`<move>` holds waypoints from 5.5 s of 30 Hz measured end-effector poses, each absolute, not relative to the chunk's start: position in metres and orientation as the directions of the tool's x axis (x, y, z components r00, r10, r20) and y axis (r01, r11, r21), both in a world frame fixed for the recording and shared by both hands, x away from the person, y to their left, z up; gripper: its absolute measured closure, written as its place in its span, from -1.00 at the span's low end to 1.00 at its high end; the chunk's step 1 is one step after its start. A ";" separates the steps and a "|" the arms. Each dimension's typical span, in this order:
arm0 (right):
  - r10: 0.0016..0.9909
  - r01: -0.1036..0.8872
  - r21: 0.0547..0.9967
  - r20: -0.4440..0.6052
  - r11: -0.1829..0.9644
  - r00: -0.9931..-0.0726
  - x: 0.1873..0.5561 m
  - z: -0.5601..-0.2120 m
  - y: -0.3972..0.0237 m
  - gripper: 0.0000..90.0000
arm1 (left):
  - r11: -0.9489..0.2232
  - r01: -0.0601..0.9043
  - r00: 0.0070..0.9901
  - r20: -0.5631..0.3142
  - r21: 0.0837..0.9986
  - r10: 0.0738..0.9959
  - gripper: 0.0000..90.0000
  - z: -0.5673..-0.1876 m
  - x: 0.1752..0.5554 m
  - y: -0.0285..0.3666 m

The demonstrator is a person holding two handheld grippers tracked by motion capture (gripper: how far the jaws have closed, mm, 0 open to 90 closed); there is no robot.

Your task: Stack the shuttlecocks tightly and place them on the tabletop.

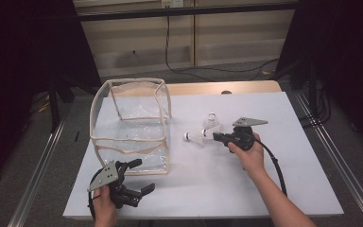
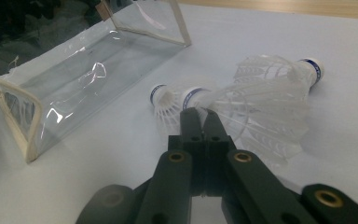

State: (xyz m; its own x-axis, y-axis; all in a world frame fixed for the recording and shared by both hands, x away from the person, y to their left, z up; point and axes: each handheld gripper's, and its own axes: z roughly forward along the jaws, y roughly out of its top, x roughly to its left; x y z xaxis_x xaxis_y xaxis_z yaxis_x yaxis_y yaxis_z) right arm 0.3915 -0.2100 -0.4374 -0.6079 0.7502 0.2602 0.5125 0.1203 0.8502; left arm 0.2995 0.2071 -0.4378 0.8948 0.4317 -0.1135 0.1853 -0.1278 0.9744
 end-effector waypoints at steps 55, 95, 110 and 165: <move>0.733 0.520 0.836 0.242 0.174 -0.635 0.399 -0.442 -0.190 1.00 | -0.126 0.191 0.898 -0.121 0.974 0.424 -0.94 -0.439 0.300 0.206; 0.712 0.511 0.839 0.243 0.186 -0.659 0.405 -0.452 -0.178 1.00 | -0.136 0.191 0.899 -0.118 0.972 0.421 -0.94 -0.439 0.301 0.206; 0.721 0.505 0.840 0.225 0.198 -0.655 0.405 -0.454 -0.179 0.82 | -0.130 0.190 0.898 -0.119 0.973 0.423 -0.94 -0.439 0.301 0.207; 0.810 0.499 0.845 0.150 0.192 -0.566 0.394 -0.423 -0.215 -0.60 | -0.122 0.191 0.898 -0.123 0.974 0.422 -0.94 -0.438 0.300 0.205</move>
